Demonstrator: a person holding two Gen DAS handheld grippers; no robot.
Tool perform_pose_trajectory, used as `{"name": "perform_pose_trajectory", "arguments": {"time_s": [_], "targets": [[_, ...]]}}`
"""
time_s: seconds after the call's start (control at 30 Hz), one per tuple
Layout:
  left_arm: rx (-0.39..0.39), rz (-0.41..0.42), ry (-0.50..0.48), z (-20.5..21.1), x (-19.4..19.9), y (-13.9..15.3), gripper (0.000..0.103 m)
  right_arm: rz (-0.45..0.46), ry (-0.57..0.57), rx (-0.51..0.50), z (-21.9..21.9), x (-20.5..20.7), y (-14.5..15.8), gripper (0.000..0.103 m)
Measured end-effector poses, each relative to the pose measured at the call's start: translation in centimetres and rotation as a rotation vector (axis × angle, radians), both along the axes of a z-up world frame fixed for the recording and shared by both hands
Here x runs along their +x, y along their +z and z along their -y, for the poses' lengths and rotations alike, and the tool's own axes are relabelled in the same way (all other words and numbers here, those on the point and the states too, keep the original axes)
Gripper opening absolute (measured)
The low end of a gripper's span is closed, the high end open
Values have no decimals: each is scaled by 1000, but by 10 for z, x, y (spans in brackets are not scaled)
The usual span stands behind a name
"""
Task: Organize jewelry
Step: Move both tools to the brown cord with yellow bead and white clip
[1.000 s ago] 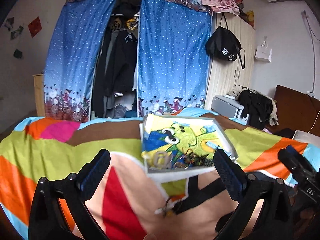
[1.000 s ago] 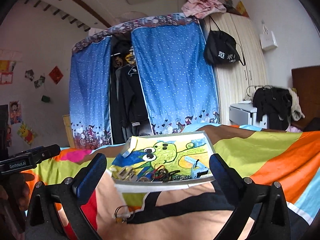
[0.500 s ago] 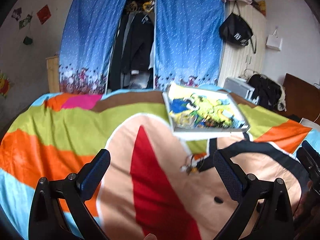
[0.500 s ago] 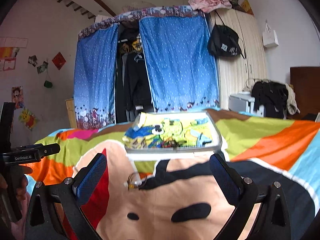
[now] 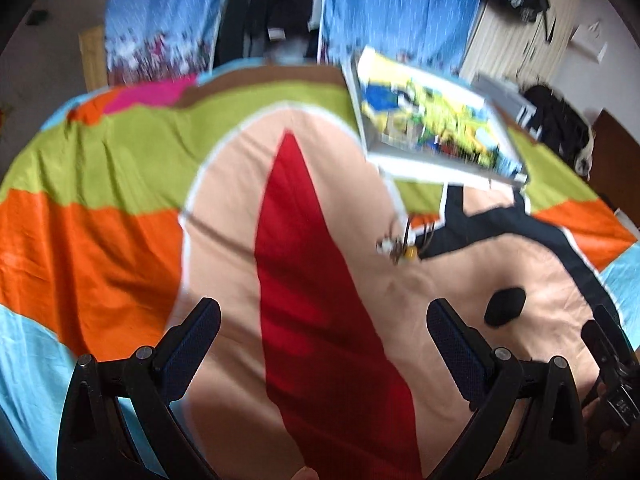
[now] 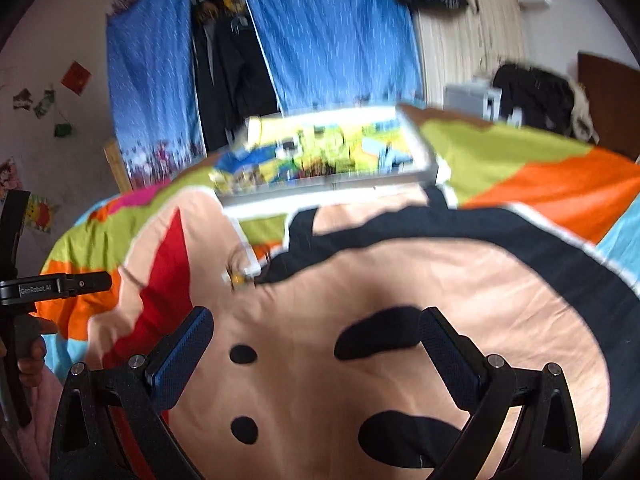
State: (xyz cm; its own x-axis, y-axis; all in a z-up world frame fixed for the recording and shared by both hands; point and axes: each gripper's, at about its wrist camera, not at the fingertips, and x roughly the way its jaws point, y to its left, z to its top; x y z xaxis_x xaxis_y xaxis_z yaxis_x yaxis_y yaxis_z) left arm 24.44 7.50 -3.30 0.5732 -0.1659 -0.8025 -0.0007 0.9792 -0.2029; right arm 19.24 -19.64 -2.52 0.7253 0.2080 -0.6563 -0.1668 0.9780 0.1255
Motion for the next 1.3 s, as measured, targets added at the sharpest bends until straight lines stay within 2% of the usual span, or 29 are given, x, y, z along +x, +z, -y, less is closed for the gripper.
{"name": "perform_pose_trajectory", "arguments": {"time_s": [0.07,0.2,0.3,0.47,0.53,0.7,0.73,0.83,0.9,1.0,1.03,1.1,1.3], "targets": [[-3,-52,-16,3,14,-10,101,-52,7,6,2,14,-10,103],[43,-83,-49,10,40,-26,101,-108,28,-24,3,43,-26,103],[87,-70,-111,20,58,-40,101,-135,57,-35,5,69,-39,103],[158,2,-210,31,76,-60,101,-142,117,-20,5,104,-54,103],[157,13,-242,33,83,-68,101,-138,148,-3,2,116,-60,99],[137,44,-293,37,95,-80,100,-159,221,46,-10,140,-72,74],[129,45,-296,37,98,-82,99,-162,237,49,-14,144,-75,71],[112,26,-300,38,107,-91,91,-174,276,52,-26,152,-81,60],[103,10,-307,38,111,-97,82,-178,297,55,-32,156,-84,54],[94,8,-327,40,114,-101,76,-188,321,59,-39,160,-88,46],[90,17,-336,41,114,-101,75,-191,328,60,-41,161,-88,45],[78,33,-351,42,114,-99,65,-193,338,63,-45,164,-89,41],[49,30,-369,44,122,-103,53,-206,349,48,-57,174,-93,36]]}}
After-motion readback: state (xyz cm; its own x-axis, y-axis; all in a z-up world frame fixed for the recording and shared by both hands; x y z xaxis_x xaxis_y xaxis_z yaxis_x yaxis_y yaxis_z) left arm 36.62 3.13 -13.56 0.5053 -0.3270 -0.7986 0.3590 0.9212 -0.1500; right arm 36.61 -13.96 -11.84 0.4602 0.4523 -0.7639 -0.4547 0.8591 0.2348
